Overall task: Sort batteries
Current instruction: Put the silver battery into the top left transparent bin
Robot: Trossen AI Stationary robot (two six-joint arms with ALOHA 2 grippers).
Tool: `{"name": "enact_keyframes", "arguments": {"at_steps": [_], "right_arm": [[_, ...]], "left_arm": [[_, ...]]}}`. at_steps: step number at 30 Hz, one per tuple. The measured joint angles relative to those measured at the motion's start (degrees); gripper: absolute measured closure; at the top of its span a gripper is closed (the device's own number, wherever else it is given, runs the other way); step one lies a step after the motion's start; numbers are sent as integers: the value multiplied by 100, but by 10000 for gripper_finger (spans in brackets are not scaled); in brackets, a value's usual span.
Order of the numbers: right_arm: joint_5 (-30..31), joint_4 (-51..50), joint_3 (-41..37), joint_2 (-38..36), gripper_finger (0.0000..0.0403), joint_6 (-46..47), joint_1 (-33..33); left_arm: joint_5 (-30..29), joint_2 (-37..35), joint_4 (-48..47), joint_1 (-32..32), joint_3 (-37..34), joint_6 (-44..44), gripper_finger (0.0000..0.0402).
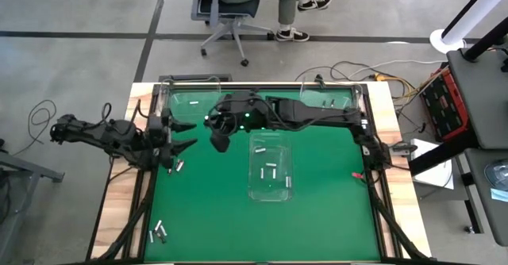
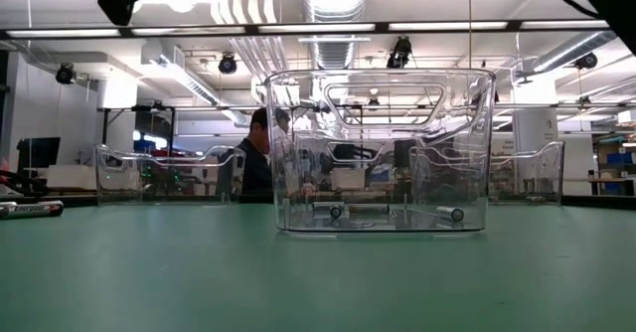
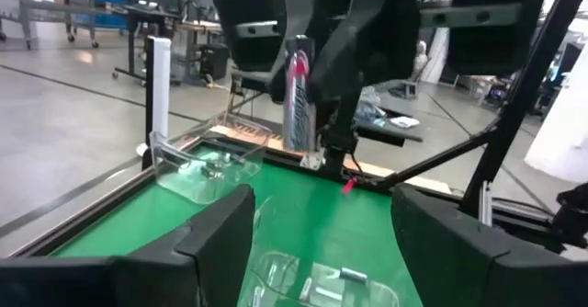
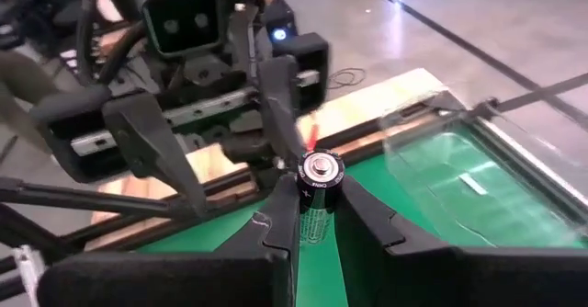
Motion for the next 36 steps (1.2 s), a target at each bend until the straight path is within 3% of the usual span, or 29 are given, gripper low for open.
{"name": "enact_keyframes", "arguments": {"at_steps": [3, 16, 21, 28, 36], "right_arm": [[-253, 206, 18, 149, 363, 76, 0], [-252, 266, 18, 280, 363, 220, 39], [-216, 262, 20, 274, 360, 233, 39], [-201, 267, 20, 274, 352, 235, 37], [-210, 225, 20, 234, 289, 365, 39]], "left_arm": [[-5, 143, 10, 28, 0, 3, 170], [-140, 715, 652, 332, 0, 222, 178], [-150, 934, 748, 379, 0, 162, 237], [-132, 992, 839, 377, 0, -55, 374], [-156, 1019, 710, 379, 116, -179, 372]]}}
